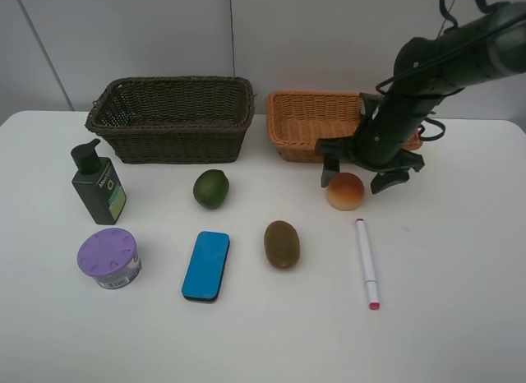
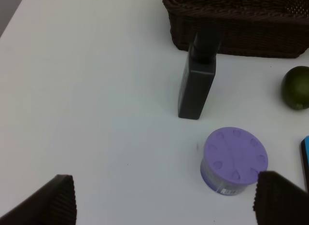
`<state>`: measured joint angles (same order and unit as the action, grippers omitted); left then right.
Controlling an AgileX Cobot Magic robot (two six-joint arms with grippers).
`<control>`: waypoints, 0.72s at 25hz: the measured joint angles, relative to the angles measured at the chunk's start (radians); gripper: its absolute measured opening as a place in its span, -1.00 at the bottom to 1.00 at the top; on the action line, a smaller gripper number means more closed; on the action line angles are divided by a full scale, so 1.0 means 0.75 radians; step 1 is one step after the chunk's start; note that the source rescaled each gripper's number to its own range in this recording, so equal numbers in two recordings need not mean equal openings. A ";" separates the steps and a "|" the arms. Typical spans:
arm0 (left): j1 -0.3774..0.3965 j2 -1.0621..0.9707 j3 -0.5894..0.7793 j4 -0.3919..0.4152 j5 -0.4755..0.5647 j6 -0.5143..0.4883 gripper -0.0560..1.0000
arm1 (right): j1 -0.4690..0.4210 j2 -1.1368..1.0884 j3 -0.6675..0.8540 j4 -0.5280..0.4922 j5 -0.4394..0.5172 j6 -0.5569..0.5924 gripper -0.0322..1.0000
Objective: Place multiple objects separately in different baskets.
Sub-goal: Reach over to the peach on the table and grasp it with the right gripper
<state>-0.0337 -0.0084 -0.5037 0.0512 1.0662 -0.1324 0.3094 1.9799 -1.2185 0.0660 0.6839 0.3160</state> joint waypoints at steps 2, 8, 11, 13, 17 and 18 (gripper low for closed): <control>0.000 0.000 0.000 0.000 0.000 0.000 0.95 | 0.000 0.040 0.000 0.002 -0.016 -0.007 1.00; 0.000 0.000 0.000 0.000 0.000 0.000 0.95 | 0.000 0.083 0.001 0.005 -0.053 -0.018 1.00; 0.000 0.000 0.000 0.000 0.000 0.000 0.95 | 0.000 0.093 0.001 0.005 -0.060 -0.020 1.00; 0.000 0.000 0.000 0.000 0.000 0.000 0.95 | 0.000 0.093 0.001 0.005 -0.061 -0.020 1.00; 0.000 0.000 0.000 0.000 0.000 0.000 0.95 | 0.000 0.093 0.001 0.007 -0.068 -0.021 0.94; 0.000 0.000 0.000 0.000 0.000 0.000 0.95 | 0.000 0.093 0.001 0.007 -0.076 -0.021 0.81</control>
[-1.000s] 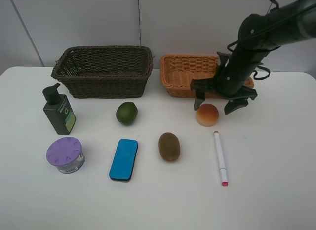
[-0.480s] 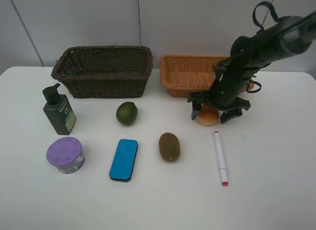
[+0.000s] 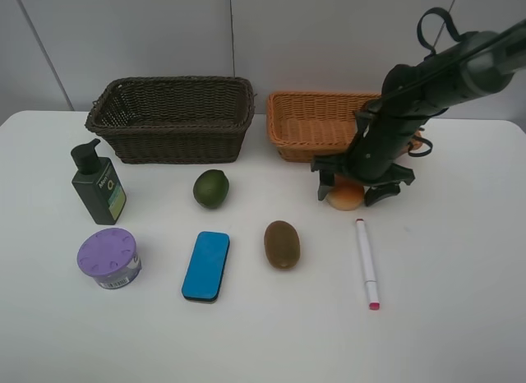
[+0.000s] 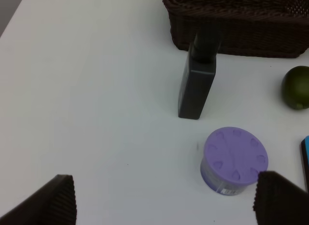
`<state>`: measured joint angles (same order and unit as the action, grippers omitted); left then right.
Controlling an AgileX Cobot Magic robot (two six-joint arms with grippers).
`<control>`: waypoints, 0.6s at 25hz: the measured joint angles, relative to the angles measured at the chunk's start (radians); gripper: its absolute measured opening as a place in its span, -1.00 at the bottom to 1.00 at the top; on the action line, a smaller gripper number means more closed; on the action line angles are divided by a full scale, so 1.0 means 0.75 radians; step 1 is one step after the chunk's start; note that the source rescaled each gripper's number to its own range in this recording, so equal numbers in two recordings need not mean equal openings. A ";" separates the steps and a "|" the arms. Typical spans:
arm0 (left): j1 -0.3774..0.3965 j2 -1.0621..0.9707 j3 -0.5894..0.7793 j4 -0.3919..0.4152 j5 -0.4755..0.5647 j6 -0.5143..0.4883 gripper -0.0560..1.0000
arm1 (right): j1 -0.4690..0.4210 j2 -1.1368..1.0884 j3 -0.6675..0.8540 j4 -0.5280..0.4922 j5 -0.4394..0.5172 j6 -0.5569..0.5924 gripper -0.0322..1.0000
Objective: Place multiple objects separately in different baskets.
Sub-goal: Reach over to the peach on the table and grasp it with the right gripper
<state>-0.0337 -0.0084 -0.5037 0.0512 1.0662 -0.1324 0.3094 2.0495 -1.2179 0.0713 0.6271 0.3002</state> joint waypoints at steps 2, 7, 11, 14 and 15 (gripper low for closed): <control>0.000 0.000 0.000 0.000 0.000 0.000 0.95 | 0.000 0.000 0.000 0.001 -0.010 0.000 0.27; 0.000 0.000 0.000 0.000 0.000 0.000 0.95 | 0.000 0.000 0.000 0.001 -0.016 0.000 0.25; 0.000 0.000 0.000 0.000 0.000 0.000 0.95 | 0.000 0.000 0.000 0.001 -0.016 0.000 0.25; 0.000 0.000 0.000 0.000 0.000 0.000 0.95 | 0.000 -0.013 0.000 0.009 0.017 -0.003 0.25; 0.000 0.000 0.000 0.000 0.000 0.000 0.95 | 0.000 -0.024 0.001 0.015 0.031 -0.003 0.25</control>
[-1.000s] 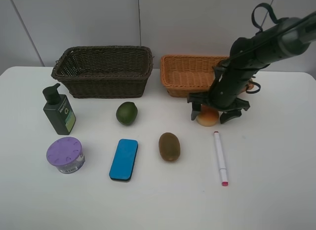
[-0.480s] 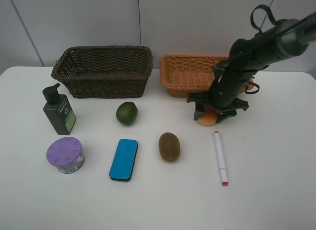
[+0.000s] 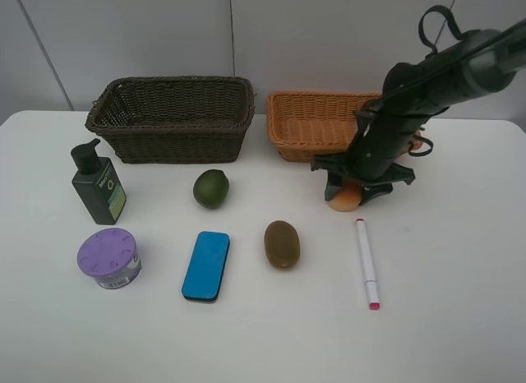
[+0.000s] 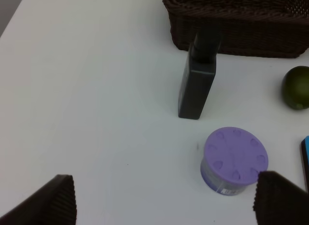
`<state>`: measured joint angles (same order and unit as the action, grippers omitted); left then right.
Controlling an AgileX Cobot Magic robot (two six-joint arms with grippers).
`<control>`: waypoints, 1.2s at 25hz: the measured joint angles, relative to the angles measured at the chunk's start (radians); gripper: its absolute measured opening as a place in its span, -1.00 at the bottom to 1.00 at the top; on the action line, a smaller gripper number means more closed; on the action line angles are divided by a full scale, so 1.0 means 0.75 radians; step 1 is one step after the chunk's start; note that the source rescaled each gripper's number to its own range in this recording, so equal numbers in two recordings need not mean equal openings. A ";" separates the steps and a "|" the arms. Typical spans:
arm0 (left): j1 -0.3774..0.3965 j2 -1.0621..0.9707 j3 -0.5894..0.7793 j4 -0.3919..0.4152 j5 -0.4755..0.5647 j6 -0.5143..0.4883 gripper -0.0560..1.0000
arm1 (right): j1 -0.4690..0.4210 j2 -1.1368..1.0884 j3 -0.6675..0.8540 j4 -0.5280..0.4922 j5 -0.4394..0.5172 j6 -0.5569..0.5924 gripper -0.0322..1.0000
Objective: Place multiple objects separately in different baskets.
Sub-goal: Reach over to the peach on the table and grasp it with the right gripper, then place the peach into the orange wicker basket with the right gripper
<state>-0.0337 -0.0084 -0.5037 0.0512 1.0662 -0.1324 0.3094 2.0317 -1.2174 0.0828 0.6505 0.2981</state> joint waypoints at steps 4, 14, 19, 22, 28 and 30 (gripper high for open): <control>0.000 0.000 0.000 0.000 0.000 0.000 0.95 | 0.000 -0.095 -0.034 -0.004 0.104 0.000 0.25; 0.000 0.000 0.000 0.000 0.000 0.000 0.95 | -0.014 -0.163 -0.377 -0.237 0.338 0.000 0.25; 0.000 0.000 0.000 0.000 0.000 0.000 0.95 | -0.101 -0.139 -0.495 -0.292 0.320 0.000 0.25; 0.000 0.000 0.000 0.000 0.000 0.000 0.95 | -0.175 -0.059 -0.509 -0.316 0.234 0.000 0.25; 0.000 0.000 0.000 0.000 0.000 0.000 0.95 | -0.199 0.094 -0.509 -0.371 0.142 -0.032 0.25; 0.000 0.000 0.000 0.000 0.000 0.000 0.95 | -0.200 0.129 -0.509 -0.379 0.130 -0.038 0.25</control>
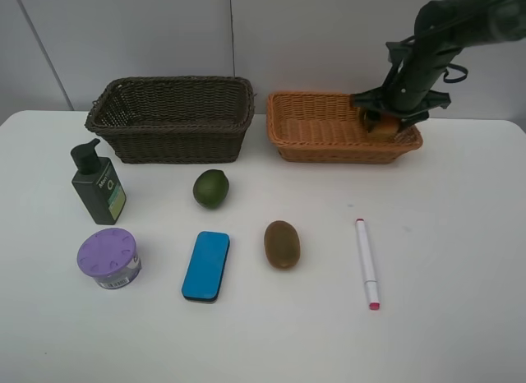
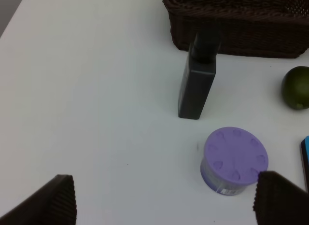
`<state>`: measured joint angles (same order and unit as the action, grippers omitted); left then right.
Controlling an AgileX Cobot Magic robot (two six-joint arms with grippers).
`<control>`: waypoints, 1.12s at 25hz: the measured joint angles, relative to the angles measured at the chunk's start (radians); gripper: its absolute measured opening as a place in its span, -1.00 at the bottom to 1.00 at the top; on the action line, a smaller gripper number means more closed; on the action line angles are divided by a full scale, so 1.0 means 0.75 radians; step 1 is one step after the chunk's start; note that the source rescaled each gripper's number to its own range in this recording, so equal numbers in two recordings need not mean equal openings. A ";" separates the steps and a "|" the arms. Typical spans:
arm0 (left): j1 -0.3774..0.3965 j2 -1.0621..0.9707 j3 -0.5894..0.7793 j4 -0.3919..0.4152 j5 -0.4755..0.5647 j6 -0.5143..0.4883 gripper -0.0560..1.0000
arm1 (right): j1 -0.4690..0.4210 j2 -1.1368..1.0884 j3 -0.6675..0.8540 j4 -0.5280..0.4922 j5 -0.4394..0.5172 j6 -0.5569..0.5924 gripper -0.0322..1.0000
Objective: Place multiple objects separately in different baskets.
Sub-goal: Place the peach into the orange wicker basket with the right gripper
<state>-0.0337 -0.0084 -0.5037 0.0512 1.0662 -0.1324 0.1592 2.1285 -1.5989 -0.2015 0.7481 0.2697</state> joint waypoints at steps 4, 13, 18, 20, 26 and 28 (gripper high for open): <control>0.000 0.000 0.000 0.000 0.000 0.000 0.95 | 0.000 0.014 0.000 0.004 -0.003 -0.004 0.25; 0.000 0.000 0.000 0.000 0.000 0.000 0.95 | 0.000 0.014 -0.005 0.041 0.012 -0.004 0.25; 0.000 0.000 0.000 0.000 0.000 0.000 0.95 | 0.000 0.014 -0.005 0.041 0.027 -0.017 0.74; 0.000 0.000 0.000 0.000 0.000 0.000 0.95 | 0.000 0.014 -0.005 0.041 0.027 -0.017 0.90; 0.000 0.000 0.000 0.000 0.000 0.000 0.95 | 0.000 0.014 -0.005 0.041 0.036 -0.018 0.99; 0.000 0.000 0.000 0.000 0.000 0.000 0.95 | 0.000 0.014 -0.005 0.046 0.036 -0.018 1.00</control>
<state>-0.0337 -0.0084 -0.5037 0.0512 1.0662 -0.1324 0.1592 2.1389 -1.6025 -0.1673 0.7751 0.2559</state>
